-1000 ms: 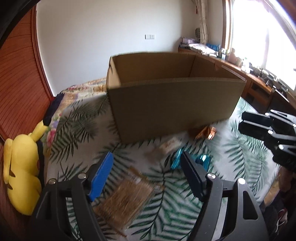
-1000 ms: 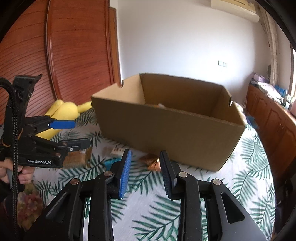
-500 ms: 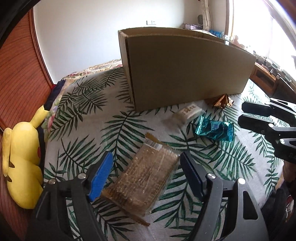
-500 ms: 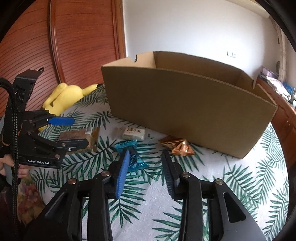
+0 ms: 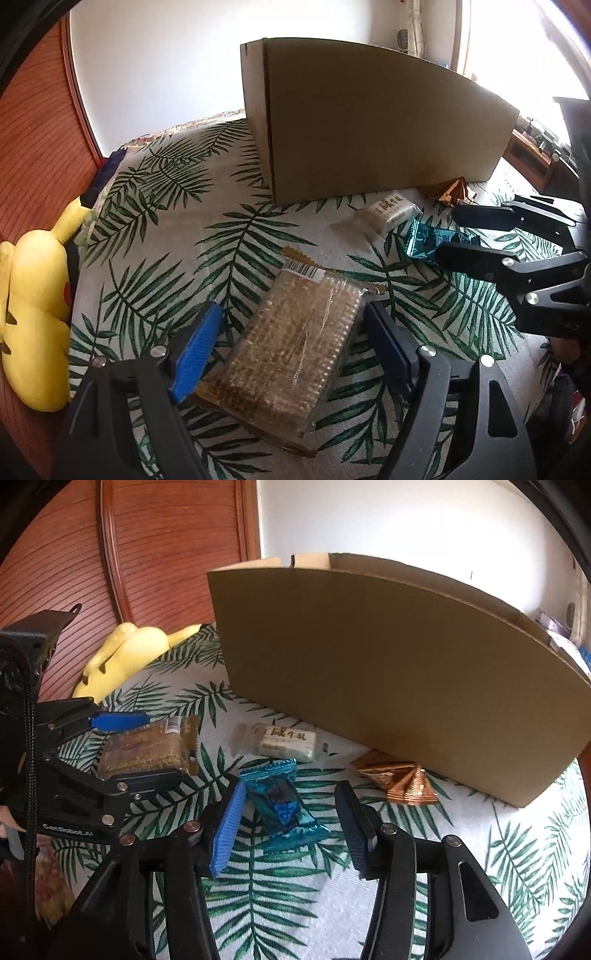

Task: Organize snacks
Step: 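Grasp the blue candy packet with the right tool while the left tool grasps the brown cake pack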

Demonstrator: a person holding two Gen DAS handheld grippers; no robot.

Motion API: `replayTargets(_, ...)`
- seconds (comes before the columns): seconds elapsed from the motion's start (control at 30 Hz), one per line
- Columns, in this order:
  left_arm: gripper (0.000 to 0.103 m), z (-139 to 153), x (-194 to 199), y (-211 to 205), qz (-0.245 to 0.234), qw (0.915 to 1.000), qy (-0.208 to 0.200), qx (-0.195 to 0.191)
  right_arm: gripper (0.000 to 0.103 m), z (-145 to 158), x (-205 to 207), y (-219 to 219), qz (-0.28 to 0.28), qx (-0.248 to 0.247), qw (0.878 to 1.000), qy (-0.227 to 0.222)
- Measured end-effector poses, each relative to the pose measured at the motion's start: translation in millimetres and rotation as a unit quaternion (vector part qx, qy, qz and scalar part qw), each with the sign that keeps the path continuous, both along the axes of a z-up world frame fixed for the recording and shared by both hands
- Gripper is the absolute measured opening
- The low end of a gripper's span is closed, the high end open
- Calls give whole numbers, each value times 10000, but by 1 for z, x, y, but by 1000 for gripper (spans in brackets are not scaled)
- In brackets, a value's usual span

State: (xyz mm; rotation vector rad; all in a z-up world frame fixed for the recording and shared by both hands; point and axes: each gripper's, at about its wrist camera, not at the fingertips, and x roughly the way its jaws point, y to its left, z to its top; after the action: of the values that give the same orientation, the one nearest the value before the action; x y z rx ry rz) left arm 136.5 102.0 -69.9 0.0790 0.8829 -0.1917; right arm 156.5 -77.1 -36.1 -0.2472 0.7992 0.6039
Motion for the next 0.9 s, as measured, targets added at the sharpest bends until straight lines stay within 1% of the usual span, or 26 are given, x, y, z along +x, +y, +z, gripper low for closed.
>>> replayTargets(0.13, 80, -1, 0, 0, 16, 10000, -31, -5, 54, -3, 4, 3, 36, 34, 9999, 143)
replayTargets(0.37, 80, -2, -4, 0, -6, 10000, -61, -17, 53, -12, 14, 10, 21, -168, 9994, 303)
replayTargets(0.47, 80, -2, -4, -1, -10, 10000, -62, -21, 49, -11, 12, 13, 62, -267, 9994, 229)
replayTargets(0.57, 79, -2, -5, -1, -15, 10000, -79, -17, 38, -11, 8, 18, 131, -460, 9988, 94)
replayTargets(0.63, 72, -1, -7, -2, -55, 9999, -130, -13, 36, -11, 5, 20, 188, -569, 9982, 17)
replayTargets(0.67, 68, 0, -10, -4, -87, 9998, -174, 6, 32, -11, 3, 21, 215, -626, 9978, -24)
replayTargets(0.7, 62, 1, -12, -7, -89, 9996, -247, 91, 28, -11, 0, 22, 258, -670, 9974, -48)
replayTargets(0.77, 54, 3, -15, -10, -76, 9992, -339, 180, 25, -11, -3, 23, 327, -739, 9967, -70)
replayTargets(0.83, 50, 3, -16, -10, -35, 9990, -393, 210, 23, -11, -5, 20, 355, -705, 9969, -39)
replayTargets(0.9, 46, 4, -16, -8, -14, 9990, -413, 143, 21, -10, -8, 17, 340, -643, 9974, -20)
